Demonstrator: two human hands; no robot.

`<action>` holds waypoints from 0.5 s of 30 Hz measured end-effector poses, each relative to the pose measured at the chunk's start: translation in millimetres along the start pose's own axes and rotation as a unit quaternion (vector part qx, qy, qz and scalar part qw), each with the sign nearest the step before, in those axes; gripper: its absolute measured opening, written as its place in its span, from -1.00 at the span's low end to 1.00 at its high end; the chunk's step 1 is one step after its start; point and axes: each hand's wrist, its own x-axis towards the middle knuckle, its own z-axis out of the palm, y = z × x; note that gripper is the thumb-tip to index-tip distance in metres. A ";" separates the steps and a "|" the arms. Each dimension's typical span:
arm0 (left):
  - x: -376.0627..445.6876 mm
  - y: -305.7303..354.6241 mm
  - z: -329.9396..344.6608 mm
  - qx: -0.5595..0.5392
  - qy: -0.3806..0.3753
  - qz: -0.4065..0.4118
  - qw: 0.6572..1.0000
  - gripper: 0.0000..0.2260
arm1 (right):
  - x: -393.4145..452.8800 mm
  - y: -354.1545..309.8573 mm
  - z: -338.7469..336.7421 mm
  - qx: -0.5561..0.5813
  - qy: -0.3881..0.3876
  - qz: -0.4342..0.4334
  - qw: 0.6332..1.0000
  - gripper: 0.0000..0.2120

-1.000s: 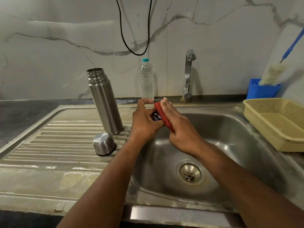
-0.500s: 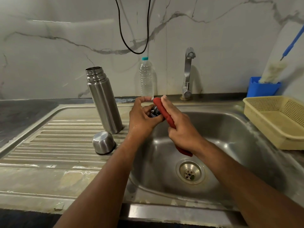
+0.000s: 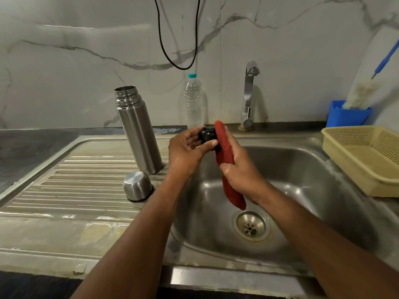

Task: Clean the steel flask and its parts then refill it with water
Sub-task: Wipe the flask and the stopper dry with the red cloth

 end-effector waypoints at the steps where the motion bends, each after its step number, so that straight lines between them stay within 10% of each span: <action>1: -1.4 2.6 0.5 -0.019 -0.027 -0.001 0.999 -0.45 | 1.4 1.3 1.0 0.023 0.010 0.003 1.000 -0.04; 7: -3.3 4.3 13.9 -0.034 -0.080 0.015 0.996 -0.55 | 5.1 -1.5 -12.0 0.229 0.025 0.082 0.970 -0.18; 15: -5.2 7.1 8.4 -0.016 0.013 -0.032 0.999 -0.50 | -1.4 -2.5 1.4 -0.094 -0.030 -0.042 0.994 -0.01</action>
